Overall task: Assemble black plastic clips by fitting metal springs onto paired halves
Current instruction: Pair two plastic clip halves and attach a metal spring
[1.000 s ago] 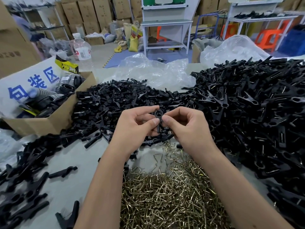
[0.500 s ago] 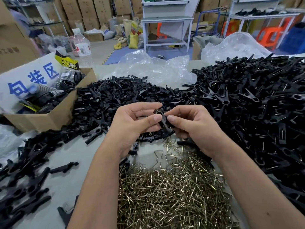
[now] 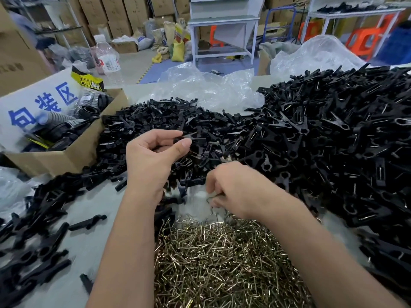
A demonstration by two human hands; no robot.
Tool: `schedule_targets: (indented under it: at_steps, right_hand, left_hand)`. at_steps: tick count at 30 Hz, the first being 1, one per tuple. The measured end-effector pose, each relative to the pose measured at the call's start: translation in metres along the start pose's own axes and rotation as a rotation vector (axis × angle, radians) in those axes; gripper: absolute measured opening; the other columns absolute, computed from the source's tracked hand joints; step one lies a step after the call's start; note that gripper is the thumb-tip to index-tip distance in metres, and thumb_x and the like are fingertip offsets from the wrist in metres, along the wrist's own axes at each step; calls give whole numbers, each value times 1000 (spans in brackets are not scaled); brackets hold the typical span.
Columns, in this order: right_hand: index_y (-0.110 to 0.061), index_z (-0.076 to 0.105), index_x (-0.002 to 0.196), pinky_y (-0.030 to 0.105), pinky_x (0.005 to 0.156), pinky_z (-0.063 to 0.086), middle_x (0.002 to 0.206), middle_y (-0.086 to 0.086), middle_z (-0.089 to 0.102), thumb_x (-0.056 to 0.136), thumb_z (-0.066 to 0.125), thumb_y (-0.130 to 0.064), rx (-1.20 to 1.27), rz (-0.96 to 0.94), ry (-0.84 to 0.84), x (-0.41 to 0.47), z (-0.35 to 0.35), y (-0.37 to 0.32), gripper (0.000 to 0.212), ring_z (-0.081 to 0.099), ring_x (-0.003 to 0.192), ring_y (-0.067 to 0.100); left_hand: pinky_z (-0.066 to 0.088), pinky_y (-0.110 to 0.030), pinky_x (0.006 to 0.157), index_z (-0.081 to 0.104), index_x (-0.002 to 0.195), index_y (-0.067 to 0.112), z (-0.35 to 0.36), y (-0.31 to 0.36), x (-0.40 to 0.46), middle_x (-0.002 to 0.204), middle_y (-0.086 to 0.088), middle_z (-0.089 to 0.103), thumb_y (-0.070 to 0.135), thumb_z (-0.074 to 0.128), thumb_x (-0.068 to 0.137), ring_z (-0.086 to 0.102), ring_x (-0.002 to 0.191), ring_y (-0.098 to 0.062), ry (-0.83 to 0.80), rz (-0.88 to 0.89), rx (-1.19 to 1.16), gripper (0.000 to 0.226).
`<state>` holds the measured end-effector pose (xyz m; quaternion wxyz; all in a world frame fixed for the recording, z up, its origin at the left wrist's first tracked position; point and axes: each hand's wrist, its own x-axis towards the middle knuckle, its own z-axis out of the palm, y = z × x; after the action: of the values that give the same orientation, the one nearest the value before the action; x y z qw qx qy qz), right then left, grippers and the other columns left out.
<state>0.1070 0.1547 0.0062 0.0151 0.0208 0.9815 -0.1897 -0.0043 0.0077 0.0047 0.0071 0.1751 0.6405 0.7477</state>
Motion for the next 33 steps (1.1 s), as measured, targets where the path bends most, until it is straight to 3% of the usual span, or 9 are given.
schedule_targets:
  at_steps: [3, 6, 10, 14, 17, 21, 26, 28, 33]
  right_hand:
    - [-22, 73, 90, 38, 82, 61, 91, -6, 73, 92, 69, -10, -9, 10, -37, 0, 2, 0, 13, 69, 85, 17]
    - [-21, 74, 87, 35, 77, 62, 86, -7, 73, 93, 72, -10, 62, 11, -67, -1, -2, 2, 12, 70, 80, 14]
    - [-22, 72, 102, 27, 76, 58, 91, -12, 70, 94, 76, -21, 104, -15, -117, -2, -3, 3, 9, 66, 82, 6]
    - [-23, 72, 84, 24, 69, 57, 80, -10, 72, 94, 73, -10, 152, -18, -192, -2, -3, 0, 16, 67, 74, 4]
    - [-24, 69, 82, 23, 70, 58, 81, -9, 72, 94, 75, -14, 217, -42, -201, -4, -7, 3, 16, 69, 75, 5]
    - [-21, 74, 90, 20, 59, 57, 76, -3, 74, 93, 74, -10, 638, 36, 62, -5, -13, 14, 12, 67, 62, 3]
    - [-7, 80, 92, 18, 59, 55, 81, 10, 78, 89, 76, 0, 1412, 260, 483, -3, -19, 24, 8, 75, 73, 18]
    - [-10, 81, 88, 19, 57, 54, 83, 9, 79, 86, 79, -4, 1489, 288, 505, -4, -21, 24, 7, 75, 74, 19]
    - [-17, 83, 79, 23, 60, 50, 81, 6, 79, 81, 84, -10, 1372, 259, 473, -3, -23, 22, 7, 72, 70, 16]
  left_hand:
    - [63, -41, 88, 82, 89, 18, -1, -2, 0, 82, -13, 74, 16, 94, 63, 69, 84, -28, -13, 18, 52, 28]
    - [61, -34, 85, 82, 90, 18, -1, -3, 1, 90, -26, 72, 16, 96, 65, 65, 79, -24, 19, 74, 94, 29]
    - [57, -23, 79, 80, 86, 20, -5, -5, 5, 78, -7, 74, 13, 96, 67, 67, 74, -15, 82, 113, 90, 26]
    - [57, -22, 77, 79, 85, 21, -4, -4, 4, 77, -1, 74, 13, 96, 68, 68, 74, -14, 83, 117, 79, 25]
    - [61, -32, 83, 79, 87, 20, -4, -4, 3, 80, -7, 76, 12, 96, 67, 71, 78, -21, 63, 104, 89, 27]
    - [59, -28, 82, 79, 87, 20, -4, -1, 1, 75, -16, 65, 12, 95, 66, 63, 72, -17, 37, 124, 91, 28]
    - [55, -17, 74, 77, 87, 16, 0, 3, -5, 62, 14, 65, 9, 91, 62, 63, 63, -1, -156, 134, 30, 30]
    - [57, -17, 73, 76, 87, 13, 2, 4, -8, 64, 11, 71, 6, 89, 61, 69, 67, -2, -250, 120, 29, 30]
    - [60, -26, 76, 81, 83, 21, 5, 9, -10, 84, -10, 80, 6, 90, 60, 78, 80, -22, -367, 73, 12, 28]
